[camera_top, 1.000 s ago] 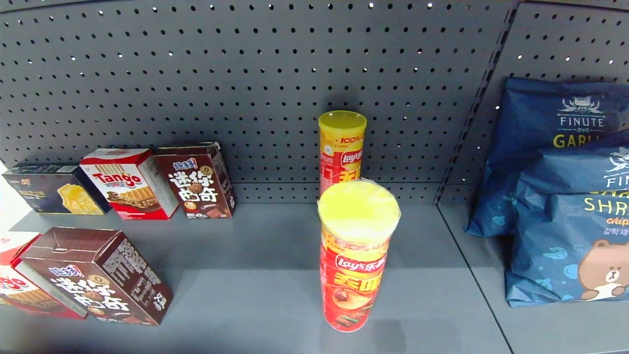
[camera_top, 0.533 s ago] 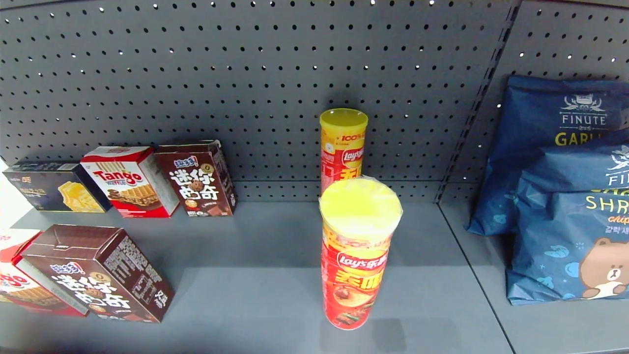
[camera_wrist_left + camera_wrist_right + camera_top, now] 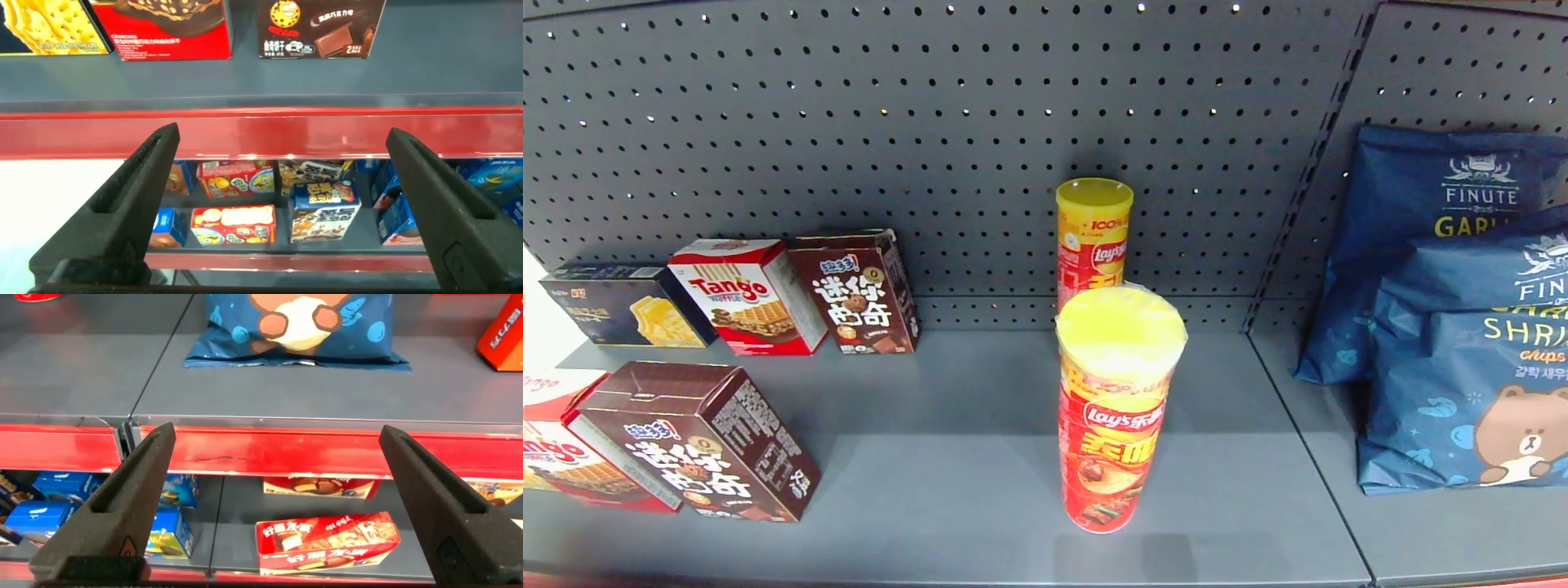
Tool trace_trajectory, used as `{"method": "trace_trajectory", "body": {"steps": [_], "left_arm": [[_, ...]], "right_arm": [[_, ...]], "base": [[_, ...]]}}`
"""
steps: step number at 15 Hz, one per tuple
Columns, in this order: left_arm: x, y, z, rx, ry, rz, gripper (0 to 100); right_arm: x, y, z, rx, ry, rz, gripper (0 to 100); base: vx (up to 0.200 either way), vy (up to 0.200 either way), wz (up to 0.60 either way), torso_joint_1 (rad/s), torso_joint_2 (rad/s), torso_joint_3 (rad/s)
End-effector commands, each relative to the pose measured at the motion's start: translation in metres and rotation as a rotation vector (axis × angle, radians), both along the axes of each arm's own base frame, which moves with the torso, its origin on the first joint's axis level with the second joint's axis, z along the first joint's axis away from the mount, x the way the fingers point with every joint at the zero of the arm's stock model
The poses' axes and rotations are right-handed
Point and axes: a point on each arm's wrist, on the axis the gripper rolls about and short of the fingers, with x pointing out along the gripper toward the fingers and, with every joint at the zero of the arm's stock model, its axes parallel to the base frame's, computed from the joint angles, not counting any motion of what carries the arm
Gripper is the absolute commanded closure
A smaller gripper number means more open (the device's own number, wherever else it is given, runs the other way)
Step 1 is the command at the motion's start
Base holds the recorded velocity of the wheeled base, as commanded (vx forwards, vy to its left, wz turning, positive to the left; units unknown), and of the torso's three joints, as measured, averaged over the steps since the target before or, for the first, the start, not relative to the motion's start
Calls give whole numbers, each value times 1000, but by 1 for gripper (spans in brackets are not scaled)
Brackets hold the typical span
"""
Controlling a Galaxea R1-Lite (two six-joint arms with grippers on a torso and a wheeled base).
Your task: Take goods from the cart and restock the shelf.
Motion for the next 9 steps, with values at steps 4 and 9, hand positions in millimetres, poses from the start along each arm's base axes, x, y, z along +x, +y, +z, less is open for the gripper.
{"method": "trace_trajectory", "body": {"steps": [4,9], "left_arm": [[0,0,0,0,2,0,0],[0,0,0,0,2,0,0]], "right_arm": [[0,0,0,0,-1,0,0],[0,0,0,-2,-1,0,0]], "base": [[0,0,0,0,0,0],[0,0,0,0,0,0]]}}
